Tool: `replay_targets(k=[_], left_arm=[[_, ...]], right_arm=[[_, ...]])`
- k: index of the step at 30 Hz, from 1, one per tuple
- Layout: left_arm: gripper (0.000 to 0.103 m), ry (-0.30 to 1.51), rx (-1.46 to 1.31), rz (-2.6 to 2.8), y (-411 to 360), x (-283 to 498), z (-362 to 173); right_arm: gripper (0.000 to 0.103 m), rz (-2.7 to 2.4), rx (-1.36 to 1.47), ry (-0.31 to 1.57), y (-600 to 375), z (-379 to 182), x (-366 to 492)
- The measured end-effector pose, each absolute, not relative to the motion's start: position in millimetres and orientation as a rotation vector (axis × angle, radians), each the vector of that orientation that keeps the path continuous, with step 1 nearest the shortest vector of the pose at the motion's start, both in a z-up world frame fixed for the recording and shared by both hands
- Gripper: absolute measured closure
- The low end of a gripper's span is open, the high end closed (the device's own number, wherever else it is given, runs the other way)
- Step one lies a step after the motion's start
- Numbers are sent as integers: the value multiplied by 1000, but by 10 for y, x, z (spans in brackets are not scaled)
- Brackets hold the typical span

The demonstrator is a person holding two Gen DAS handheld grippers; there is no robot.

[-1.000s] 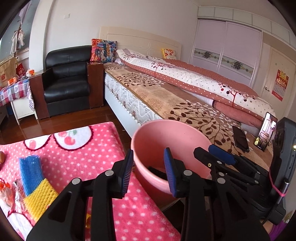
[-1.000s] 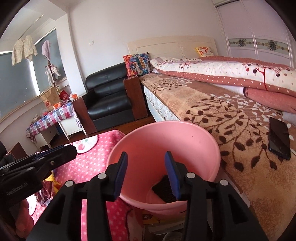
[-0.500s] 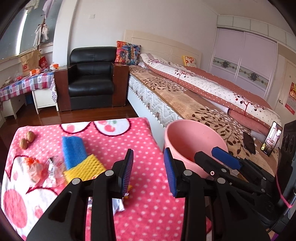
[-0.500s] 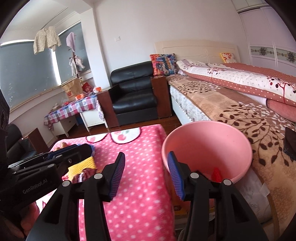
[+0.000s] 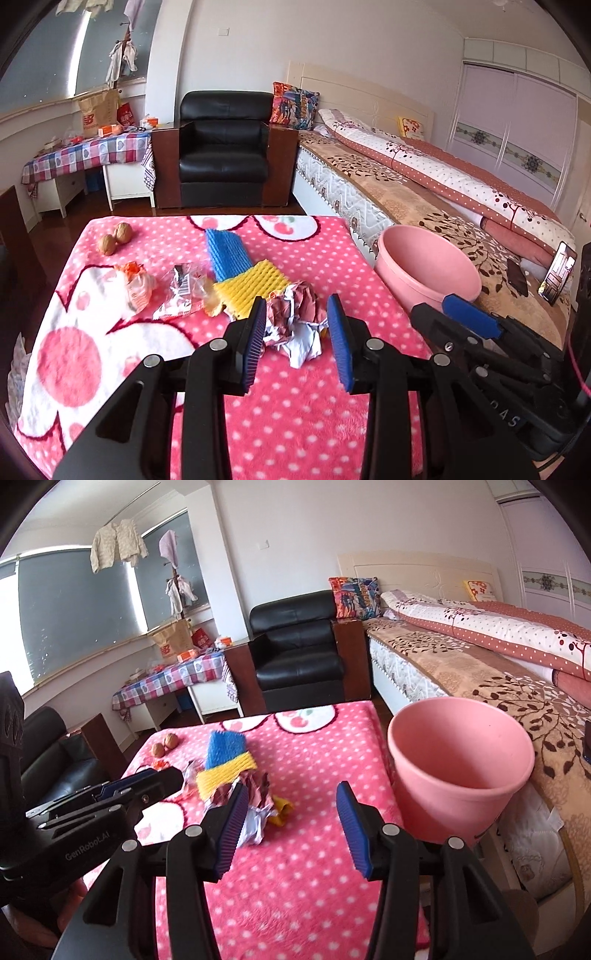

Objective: Collect trash
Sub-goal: 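Move both open tools back over the remaining items on the table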

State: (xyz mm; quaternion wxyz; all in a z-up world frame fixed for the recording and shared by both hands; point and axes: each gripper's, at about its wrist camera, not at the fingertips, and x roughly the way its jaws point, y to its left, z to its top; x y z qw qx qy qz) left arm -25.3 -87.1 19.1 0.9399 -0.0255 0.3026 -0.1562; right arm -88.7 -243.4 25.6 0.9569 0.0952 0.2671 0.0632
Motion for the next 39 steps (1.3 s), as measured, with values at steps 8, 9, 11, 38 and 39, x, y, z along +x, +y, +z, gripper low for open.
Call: replay_targets(k=[8, 9, 11, 38, 39], left_arm=[[69, 587, -86, -312, -763, -461, 227], [69, 586, -83, -307, -762, -474, 228], [69, 587, -83, -308, -752, -494, 232], [69, 608, -157, -332, -533, -728, 323], [69, 604, -161, -332, -523, -733, 330]], right_arm=[[48, 142, 148, 512, -2248, 315, -1114], [48, 143, 148, 510, -2252, 329, -1114], [46, 140, 150, 505, -2254, 347, -1150], [23, 93, 125, 459, -2104, 564, -1606], [22, 96, 128, 462, -2092, 563, -1614]])
